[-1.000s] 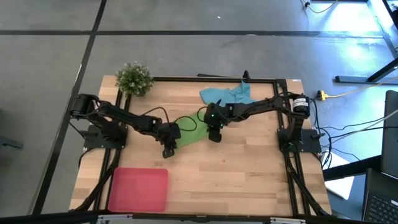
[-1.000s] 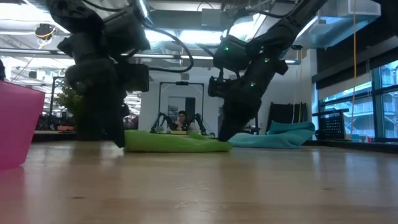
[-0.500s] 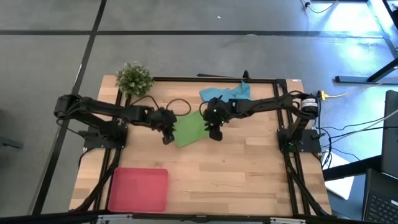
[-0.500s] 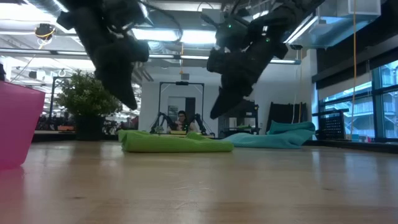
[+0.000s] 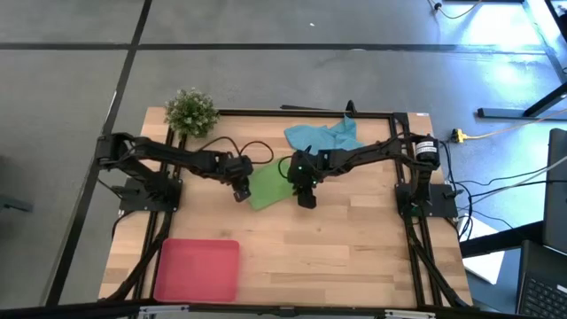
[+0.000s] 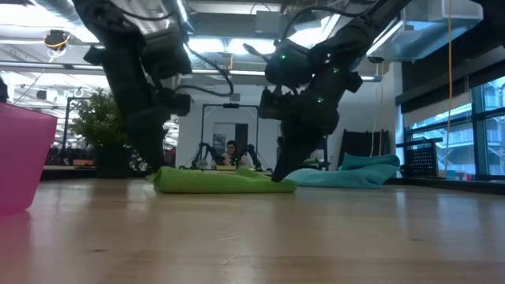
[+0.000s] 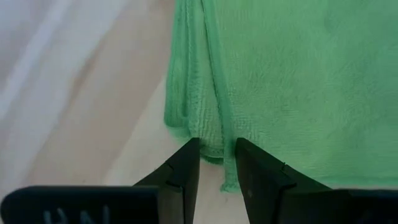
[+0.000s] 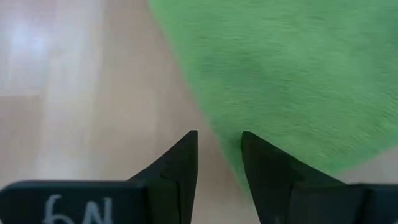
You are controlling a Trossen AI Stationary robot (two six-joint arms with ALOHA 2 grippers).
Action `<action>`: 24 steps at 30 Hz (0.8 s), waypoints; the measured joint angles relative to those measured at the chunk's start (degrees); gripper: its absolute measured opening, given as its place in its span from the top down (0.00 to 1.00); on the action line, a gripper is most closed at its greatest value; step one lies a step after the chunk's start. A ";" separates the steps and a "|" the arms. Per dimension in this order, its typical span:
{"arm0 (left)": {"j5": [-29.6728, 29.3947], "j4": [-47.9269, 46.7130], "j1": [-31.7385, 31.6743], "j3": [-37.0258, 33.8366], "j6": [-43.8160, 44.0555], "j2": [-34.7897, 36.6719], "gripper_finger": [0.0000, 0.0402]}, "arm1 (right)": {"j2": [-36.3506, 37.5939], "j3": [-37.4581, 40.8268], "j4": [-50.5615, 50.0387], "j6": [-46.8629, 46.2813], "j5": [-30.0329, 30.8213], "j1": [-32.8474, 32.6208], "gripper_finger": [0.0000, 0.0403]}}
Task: Roll microfiber towels into tight, uniform cylinder then place into a basket
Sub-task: Roll the microfiber green towel
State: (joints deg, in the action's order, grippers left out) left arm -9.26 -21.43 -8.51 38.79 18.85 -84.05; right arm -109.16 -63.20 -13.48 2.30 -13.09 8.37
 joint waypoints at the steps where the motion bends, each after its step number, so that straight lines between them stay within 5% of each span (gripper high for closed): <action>1: 0.67 0.10 0.07 0.00 0.01 -0.82 0.76 | 0.00 0.00 -0.02 0.10 0.92 0.13 0.69; 16: 7.85 7.33 7.70 0.15 6.52 -4.53 0.76 | 0.07 0.00 1.28 1.02 12.03 3.62 0.69; 24: 7.43 0.62 7.48 6.96 4.74 -0.94 0.76 | 3.00 -5.04 -4.35 -0.30 12.12 3.58 0.69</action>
State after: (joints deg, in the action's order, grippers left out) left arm -1.83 -20.82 -1.03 45.75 23.59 -84.99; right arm -106.17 -68.24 -17.83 2.00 -0.97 11.96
